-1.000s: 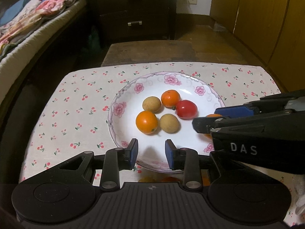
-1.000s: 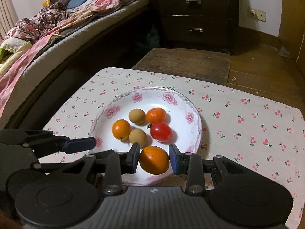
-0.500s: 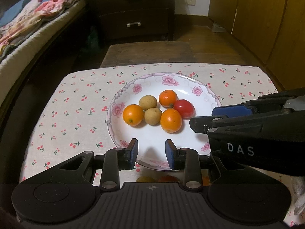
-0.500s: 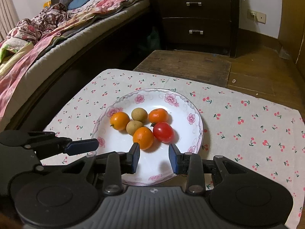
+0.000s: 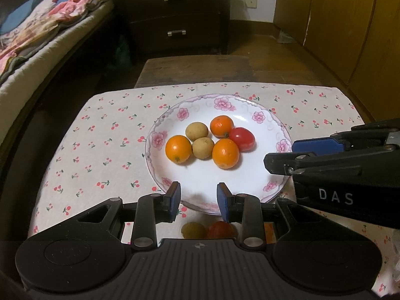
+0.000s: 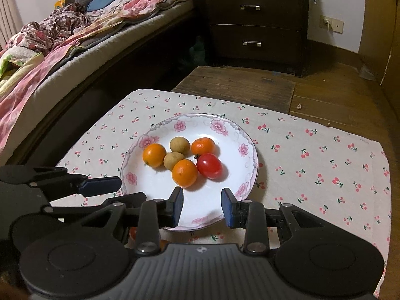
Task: Organize fruits
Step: 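Open the left tool over the bowl while the right tool releases the orange, then withdraw both open tools from the bowl toward the remaining fruits, then grasp a brown round fruit with the left tool while the right tool grasps an orange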
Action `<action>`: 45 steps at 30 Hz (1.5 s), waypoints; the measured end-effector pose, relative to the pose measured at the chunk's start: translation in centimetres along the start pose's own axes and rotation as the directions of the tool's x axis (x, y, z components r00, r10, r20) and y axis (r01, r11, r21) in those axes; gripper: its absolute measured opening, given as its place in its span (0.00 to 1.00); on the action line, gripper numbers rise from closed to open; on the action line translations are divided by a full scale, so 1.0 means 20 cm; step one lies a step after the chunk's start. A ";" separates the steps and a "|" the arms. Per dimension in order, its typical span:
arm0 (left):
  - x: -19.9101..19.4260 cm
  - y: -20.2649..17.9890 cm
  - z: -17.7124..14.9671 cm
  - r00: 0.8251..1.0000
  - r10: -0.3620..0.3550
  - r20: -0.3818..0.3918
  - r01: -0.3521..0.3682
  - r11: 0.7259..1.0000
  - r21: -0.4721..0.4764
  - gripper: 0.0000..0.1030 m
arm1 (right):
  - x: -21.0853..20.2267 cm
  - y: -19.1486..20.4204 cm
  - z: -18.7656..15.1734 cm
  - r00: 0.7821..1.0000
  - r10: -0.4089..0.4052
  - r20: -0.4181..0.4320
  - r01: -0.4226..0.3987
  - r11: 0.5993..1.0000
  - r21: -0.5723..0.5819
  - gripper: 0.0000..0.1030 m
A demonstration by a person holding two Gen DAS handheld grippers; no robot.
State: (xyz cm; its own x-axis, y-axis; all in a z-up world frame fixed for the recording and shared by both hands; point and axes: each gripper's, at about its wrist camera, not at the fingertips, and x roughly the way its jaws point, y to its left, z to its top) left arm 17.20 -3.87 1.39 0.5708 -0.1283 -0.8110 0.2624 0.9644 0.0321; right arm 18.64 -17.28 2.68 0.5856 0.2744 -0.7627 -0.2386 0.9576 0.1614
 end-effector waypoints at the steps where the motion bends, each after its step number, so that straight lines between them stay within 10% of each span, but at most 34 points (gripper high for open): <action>1: -0.01 0.00 0.00 1.000 0.000 0.001 0.000 1.000 0.002 0.40 | 0.00 0.00 0.00 1.000 -0.001 0.000 0.001 1.000 -0.001 0.33; 45: -0.09 0.14 -0.13 0.999 -0.008 -0.046 0.004 0.996 -0.090 0.46 | 0.00 0.13 -0.20 0.994 0.054 -0.097 -0.055 0.998 -0.011 0.33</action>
State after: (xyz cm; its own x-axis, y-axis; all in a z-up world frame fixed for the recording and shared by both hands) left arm 14.97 -0.45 1.43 0.5322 -0.1254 -0.8373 0.1937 0.9808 -0.0238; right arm 14.94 -15.23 0.70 0.4939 0.3160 -0.8101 -0.2794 0.9399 0.1963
